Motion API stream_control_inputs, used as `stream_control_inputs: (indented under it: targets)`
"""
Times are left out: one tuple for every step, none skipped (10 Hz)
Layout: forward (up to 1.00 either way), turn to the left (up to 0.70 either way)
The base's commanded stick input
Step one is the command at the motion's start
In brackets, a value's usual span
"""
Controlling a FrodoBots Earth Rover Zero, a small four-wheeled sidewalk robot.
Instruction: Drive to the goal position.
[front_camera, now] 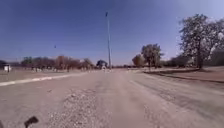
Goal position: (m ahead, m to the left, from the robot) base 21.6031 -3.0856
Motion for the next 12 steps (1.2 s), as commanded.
stream_control_inputs:
  targets:
    - [0.5,0.0]
    - [0.5,0.0]
    - [0.5,0.0]
    - [0.5,0.0]
    - [0.5,0.0]
    - [0.5,0.0]
    - [0.5,0.0]
    - [0.5,0.0]
    - [0.5,0.0]
    - [0.5,0.0]
    - [0.5,0.0]
    - [0.5,0.0]
